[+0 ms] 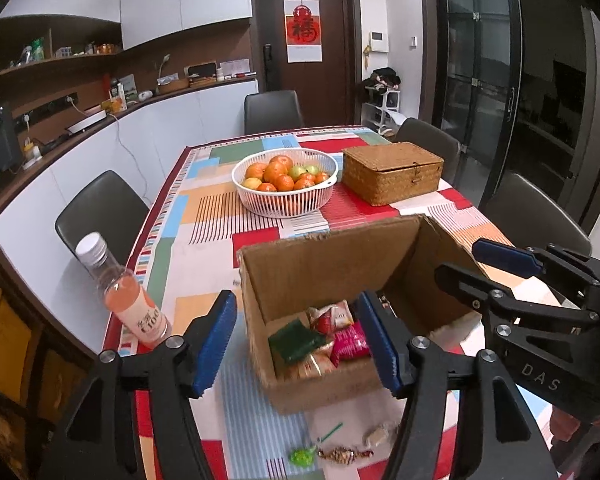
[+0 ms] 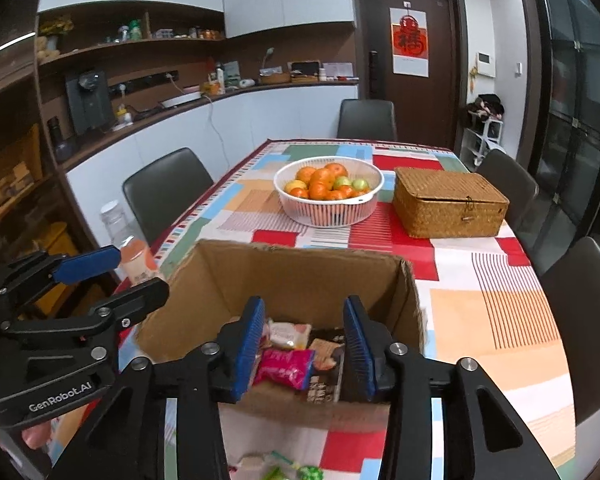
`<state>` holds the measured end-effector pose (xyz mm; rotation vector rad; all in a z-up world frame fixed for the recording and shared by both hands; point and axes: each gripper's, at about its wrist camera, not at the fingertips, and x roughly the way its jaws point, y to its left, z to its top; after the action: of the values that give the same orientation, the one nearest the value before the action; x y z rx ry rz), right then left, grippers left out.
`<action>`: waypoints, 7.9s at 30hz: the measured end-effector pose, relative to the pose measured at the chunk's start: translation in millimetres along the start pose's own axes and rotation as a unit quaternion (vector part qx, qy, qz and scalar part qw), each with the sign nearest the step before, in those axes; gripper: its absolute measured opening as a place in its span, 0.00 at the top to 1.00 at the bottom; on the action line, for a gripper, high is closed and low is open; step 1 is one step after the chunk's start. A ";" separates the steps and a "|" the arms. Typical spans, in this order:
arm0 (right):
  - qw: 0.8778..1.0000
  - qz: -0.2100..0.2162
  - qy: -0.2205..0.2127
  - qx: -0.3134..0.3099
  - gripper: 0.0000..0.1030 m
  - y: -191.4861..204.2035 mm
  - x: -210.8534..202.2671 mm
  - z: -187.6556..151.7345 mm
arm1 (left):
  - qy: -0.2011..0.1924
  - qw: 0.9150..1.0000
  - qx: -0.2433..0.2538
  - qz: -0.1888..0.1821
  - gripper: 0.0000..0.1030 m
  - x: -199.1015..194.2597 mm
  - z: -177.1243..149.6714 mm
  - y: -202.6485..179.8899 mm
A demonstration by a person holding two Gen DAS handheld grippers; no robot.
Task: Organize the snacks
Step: 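Open both grippers to drop the green packet and red bar into the box, then grasp green lollipop with left gripper while right gripper grasps another green lollipop, then carry both held lollipops up over the cardboard box, then open both grippers to release the lollipops into the box, then grasp gold-wrapped candy with left gripper while right gripper grasps green-yellow packet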
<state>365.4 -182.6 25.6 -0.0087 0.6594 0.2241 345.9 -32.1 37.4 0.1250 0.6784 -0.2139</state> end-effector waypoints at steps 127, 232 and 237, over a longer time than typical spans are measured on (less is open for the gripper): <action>0.998 0.033 -0.013 0.051 0.74 16.1 -68.0 -69.2 | -0.038 0.998 -0.046 -0.032 0.75 -65.7 -57.2 -4.3; 0.978 0.037 0.203 -0.032 0.56 4.8 46.2 -171.6 | 0.202 0.970 -0.108 -0.079 0.63 96.2 -165.9 -15.8; 0.977 0.041 0.208 -0.032 0.61 8.4 54.9 -172.6 | 0.205 0.970 -0.107 -0.076 0.63 100.8 -163.9 -14.1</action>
<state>301.1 -176.8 -143.9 -0.0929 1.0711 0.3271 319.3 -31.3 -153.7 -0.0937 1.1200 -0.2636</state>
